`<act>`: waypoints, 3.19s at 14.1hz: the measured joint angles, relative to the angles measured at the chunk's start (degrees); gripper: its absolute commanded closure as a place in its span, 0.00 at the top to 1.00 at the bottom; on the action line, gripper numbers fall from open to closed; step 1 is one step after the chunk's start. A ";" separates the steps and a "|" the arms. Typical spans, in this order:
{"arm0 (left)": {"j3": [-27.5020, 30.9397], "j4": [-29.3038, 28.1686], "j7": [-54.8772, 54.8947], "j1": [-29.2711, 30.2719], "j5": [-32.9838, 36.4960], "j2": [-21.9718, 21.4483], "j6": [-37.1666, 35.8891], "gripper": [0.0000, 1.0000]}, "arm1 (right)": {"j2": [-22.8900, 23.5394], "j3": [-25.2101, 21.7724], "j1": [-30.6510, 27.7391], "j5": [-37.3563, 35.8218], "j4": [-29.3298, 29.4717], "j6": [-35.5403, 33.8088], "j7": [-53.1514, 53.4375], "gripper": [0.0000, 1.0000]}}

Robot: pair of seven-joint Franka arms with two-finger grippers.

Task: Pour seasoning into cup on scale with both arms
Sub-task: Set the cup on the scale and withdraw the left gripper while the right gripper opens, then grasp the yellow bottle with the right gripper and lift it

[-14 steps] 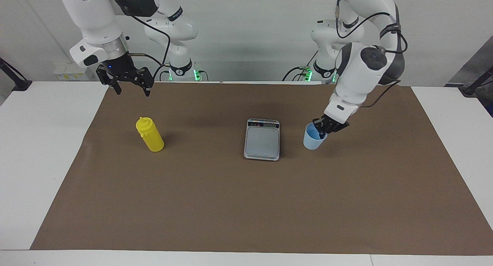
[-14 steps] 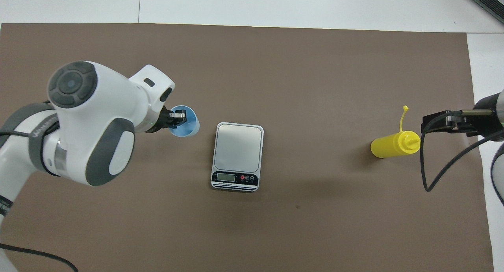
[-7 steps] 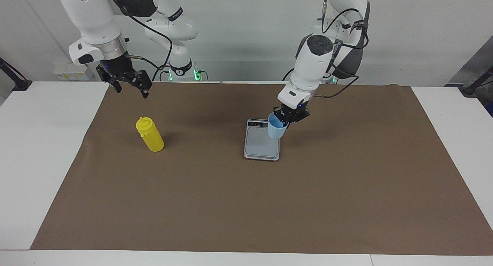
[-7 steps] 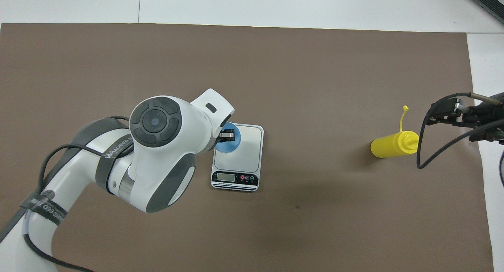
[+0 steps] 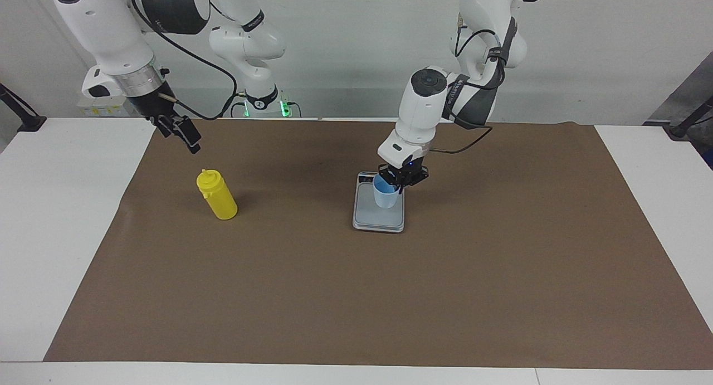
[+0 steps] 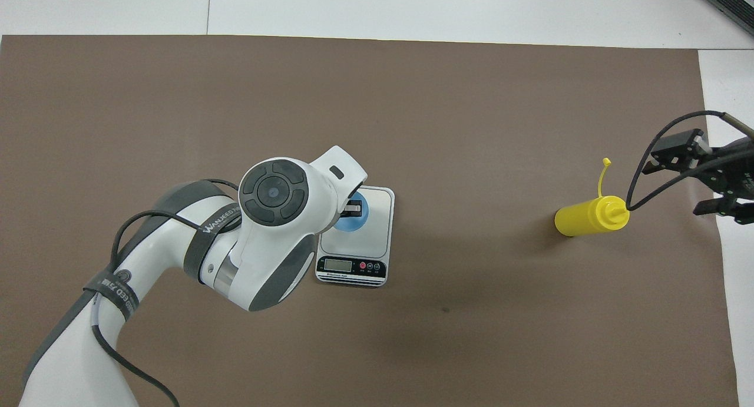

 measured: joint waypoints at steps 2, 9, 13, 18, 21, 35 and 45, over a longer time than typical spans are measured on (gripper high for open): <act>-0.01 -1.18 -0.01 -0.74 0.00 0.03 0.75 0.00 | 2.47 -0.03 -2.08 1.90 0.63 0.76 3.18 1.00; -0.01 -1.94 -0.11 -1.38 0.01 0.37 2.49 1.00 | 12.27 -0.17 -10.55 13.80 1.93 2.22 16.83 1.00; 0.15 -1.68 -0.57 -1.90 0.02 0.30 2.78 1.00 | 15.12 -0.19 -13.03 17.82 -1.92 6.37 18.18 1.00; 1.97 2.49 1.54 2.78 0.40 -3.23 -4.89 1.00 | 15.03 -0.06 -12.92 20.49 -9.17 8.43 14.02 1.00; 2.14 3.71 8.35 8.32 0.55 -5.23 -8.42 1.00 | 14.43 -0.05 -12.87 23.79 -14.12 11.39 11.65 1.00; 2.45 13.37 33.24 28.79 3.04 -12.53 -27.91 1.00 | 10.32 0.30 -11.53 31.08 -18.35 13.71 21.59 0.00; 1.66 18.53 33.55 29.73 3.05 -12.77 -36.09 1.00 | 6.72 0.93 10.27 10.69 -9.32 17.46 57.91 0.00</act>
